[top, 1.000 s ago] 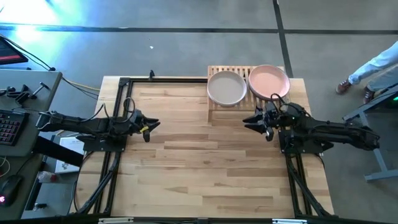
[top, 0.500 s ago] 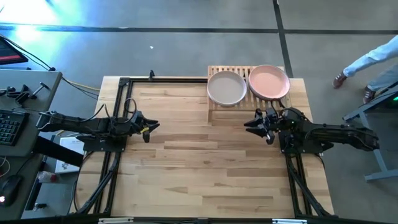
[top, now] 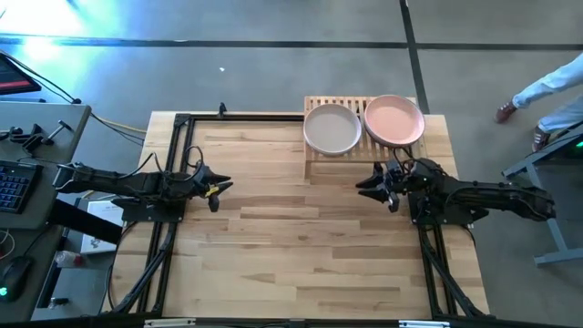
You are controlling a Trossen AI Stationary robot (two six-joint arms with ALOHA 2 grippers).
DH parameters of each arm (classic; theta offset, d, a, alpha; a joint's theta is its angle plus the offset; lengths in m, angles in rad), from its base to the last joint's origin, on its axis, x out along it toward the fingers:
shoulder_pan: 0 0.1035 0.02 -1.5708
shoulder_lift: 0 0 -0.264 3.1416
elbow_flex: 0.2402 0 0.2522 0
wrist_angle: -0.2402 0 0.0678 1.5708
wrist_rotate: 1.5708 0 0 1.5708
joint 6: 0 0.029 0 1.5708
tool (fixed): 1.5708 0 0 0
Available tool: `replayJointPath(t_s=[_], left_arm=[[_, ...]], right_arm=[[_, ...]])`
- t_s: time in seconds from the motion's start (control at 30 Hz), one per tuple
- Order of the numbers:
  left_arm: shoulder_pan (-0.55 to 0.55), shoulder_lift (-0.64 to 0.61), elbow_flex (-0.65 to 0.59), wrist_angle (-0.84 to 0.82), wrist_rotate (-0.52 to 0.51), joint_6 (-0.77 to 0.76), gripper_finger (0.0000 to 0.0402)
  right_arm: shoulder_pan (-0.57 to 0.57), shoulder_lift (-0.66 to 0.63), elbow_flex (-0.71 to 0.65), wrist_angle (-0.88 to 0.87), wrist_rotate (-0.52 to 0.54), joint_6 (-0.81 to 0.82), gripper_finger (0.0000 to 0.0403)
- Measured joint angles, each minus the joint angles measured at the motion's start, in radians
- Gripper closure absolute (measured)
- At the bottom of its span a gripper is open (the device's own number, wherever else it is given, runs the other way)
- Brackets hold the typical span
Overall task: Place and stack plates onto a shelf
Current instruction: Return to Home Position
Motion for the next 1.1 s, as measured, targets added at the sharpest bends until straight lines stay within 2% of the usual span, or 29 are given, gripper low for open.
replayJointPath(t_s=[0.7,1.1], left_arm=[[0.0,-0.015,0.0,0.001,0.002,-0.016,0.0312],[0.0,-0.158,0.002,0.002,0.002,-0.016,0.0312]], right_arm=[[0.0,-0.012,0.0,-0.222,0.002,0.0,0.0281],[0.0,-0.236,-0.001,-0.394,0.006,0.0,0.0281]])
